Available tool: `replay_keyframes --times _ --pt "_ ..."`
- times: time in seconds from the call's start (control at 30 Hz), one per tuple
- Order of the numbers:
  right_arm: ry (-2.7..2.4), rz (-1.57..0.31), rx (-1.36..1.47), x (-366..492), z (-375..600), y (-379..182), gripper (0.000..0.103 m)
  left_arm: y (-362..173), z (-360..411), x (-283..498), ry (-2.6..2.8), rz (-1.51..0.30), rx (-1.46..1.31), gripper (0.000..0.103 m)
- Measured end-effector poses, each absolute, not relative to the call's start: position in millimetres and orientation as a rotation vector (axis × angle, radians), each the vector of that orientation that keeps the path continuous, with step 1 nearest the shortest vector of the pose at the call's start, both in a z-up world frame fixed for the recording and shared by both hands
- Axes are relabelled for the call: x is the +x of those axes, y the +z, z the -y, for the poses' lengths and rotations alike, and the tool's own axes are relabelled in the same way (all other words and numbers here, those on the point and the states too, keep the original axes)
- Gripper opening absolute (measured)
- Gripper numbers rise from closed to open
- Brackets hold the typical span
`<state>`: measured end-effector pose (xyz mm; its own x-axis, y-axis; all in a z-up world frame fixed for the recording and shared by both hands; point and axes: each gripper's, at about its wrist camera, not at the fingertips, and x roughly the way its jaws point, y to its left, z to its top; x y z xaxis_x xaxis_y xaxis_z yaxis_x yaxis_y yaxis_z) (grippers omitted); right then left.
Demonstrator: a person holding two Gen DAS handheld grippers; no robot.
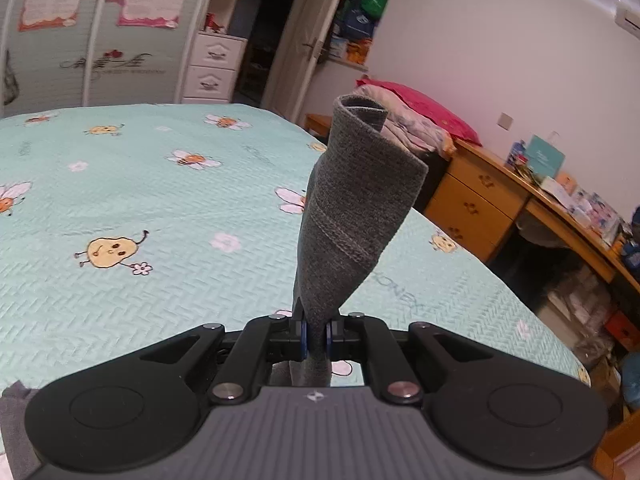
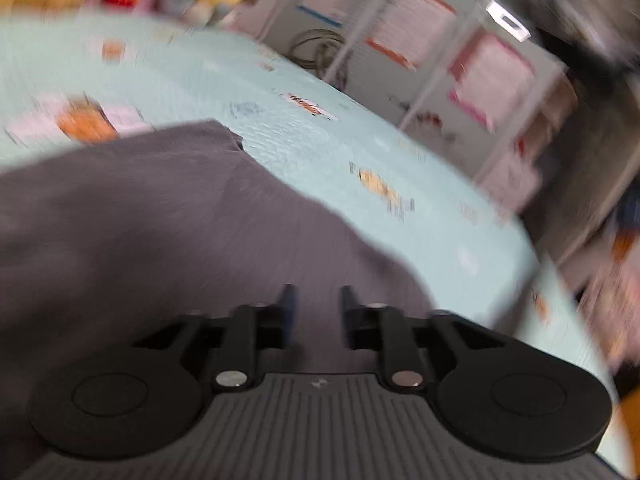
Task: Fold clothes
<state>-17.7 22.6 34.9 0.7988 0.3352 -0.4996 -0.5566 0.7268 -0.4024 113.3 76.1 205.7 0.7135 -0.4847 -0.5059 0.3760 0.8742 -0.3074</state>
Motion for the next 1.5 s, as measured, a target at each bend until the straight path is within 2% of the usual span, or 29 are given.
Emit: replay_keyframes --times 0.03,0.1,0.17,0.3,0.53,0.67,0.73,0.77,0.8,0.87,1.0,1.13,1.37,1.5 --pt "0.505 -0.429 -0.498 -37 -3 38 0.041 207 -76 111 -0.477 -0.609 -0.195 0.007" --pt "0.463 -0.446 -0.359 -75 35 42 0.061 207 -76 109 -0.461 -0.601 -0.184 0.007" --pt "0.404 -0.493 -0.236 -106 66 35 0.069 203 -77 108 -0.439 -0.613 -0.191 0.007" --pt "0.458 -0.715 0.107 -111 108 5 0.069 197 -82 107 -0.412 -0.627 -0.237 0.007" --pt "0.475 -0.816 0.630 -82 150 -12 0.069 206 -93 100 -0.390 -0.627 -0.260 0.007" --pt "0.538 -0.877 0.705 -84 161 -19 0.068 207 -100 102 -0.389 -0.633 -0.271 0.007" --pt "0.553 -0.890 0.703 -84 161 -19 0.065 204 -104 101 -0.389 -0.632 -0.289 0.007" --pt "0.559 -0.898 0.682 -84 159 -19 0.058 203 -106 101 -0.389 -0.632 -0.300 0.007" --pt "0.565 -0.905 0.661 -84 156 -19 0.038 202 -108 101 -0.389 -0.631 -0.308 0.007" --pt "0.570 -0.911 0.640 -87 153 -19 0.007 203 -112 102 -0.388 -0.628 -0.320 0.007" --pt "0.559 -0.876 0.580 -98 142 -5 0.007 208 -126 103 -0.383 -0.605 -0.345 0.007" --pt "0.566 -0.813 0.328 -104 103 33 0.006 219 -153 100 -0.367 -0.555 -0.384 0.007" --pt "0.653 -0.751 0.001 -119 30 63 0.007 214 -249 62 -0.265 -0.441 -0.557 0.007" --pt "0.718 -0.754 -0.031 -120 15 74 0.007 194 -309 34 -0.155 -0.372 -0.645 0.007"
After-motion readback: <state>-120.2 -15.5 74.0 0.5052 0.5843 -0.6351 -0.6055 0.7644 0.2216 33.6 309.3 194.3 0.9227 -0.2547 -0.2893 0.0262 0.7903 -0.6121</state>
